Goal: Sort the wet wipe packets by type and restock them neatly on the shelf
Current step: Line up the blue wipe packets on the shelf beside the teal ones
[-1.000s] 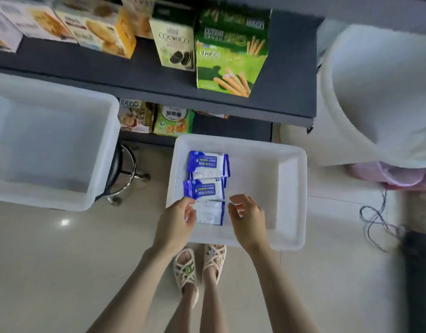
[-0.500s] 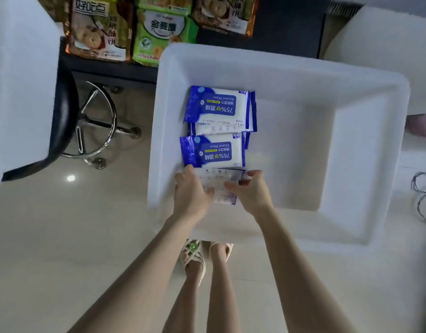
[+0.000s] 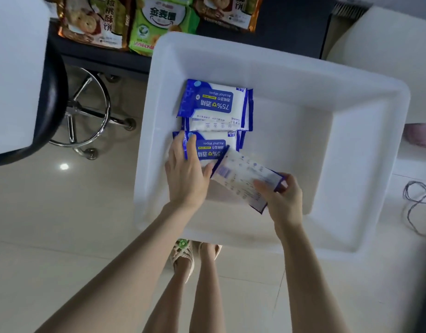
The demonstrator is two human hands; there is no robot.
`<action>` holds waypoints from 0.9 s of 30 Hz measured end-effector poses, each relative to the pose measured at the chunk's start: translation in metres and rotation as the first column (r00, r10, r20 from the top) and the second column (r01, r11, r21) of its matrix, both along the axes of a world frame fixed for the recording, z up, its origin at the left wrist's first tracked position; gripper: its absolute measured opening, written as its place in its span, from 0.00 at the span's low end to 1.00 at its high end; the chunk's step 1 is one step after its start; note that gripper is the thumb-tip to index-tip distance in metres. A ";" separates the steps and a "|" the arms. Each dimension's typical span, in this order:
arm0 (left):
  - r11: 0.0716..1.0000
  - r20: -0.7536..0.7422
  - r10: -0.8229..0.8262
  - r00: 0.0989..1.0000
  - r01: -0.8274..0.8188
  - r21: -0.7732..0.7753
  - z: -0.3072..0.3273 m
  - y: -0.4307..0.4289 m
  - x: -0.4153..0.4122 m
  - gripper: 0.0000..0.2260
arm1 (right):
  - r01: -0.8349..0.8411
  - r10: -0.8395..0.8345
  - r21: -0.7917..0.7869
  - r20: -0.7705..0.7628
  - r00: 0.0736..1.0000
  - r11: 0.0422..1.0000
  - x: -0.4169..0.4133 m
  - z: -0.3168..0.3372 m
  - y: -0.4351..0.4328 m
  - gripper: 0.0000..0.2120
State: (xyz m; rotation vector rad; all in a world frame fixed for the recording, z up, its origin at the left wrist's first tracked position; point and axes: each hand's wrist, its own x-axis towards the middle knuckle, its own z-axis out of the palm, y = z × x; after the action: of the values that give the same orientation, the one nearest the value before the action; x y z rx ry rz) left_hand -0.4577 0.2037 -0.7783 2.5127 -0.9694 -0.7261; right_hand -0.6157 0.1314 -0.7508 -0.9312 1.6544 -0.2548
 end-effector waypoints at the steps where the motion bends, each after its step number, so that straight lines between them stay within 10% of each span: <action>1: 1.000 0.020 -0.020 1.000 0.020 0.006 -0.003 -0.004 0.002 0.31 | 0.014 -0.014 -0.020 -0.007 1.000 1.000 -0.003 0.002 0.000 0.12; 9: 0.948 0.104 -0.200 0.974 0.165 0.272 -0.009 -0.011 0.006 0.24 | 0.069 -0.067 0.038 -0.064 0.996 0.997 -0.017 -0.001 -0.004 0.10; 14: 0.991 -0.211 0.042 0.977 -0.013 0.136 0.021 -0.005 0.001 0.14 | 0.089 -0.093 0.080 0.054 0.994 0.993 -0.015 0.021 -0.003 0.09; 23: 0.778 -0.851 0.318 0.418 -0.628 -0.019 0.211 0.011 -0.010 0.08 | -0.051 0.026 0.042 0.456 0.890 0.998 0.015 0.172 0.010 0.20; 27: 0.786 -0.882 0.172 0.439 -0.601 -0.145 0.312 0.010 -0.005 0.10 | -0.097 0.026 0.091 0.587 0.809 0.991 0.027 0.278 0.004 0.09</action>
State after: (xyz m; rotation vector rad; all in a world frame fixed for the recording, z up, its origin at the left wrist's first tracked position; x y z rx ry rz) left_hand -0.4630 0.2135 -0.4665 1.5160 -0.1058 -1.2017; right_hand -0.5884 0.1357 -0.4733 -0.7176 1.0489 -0.3564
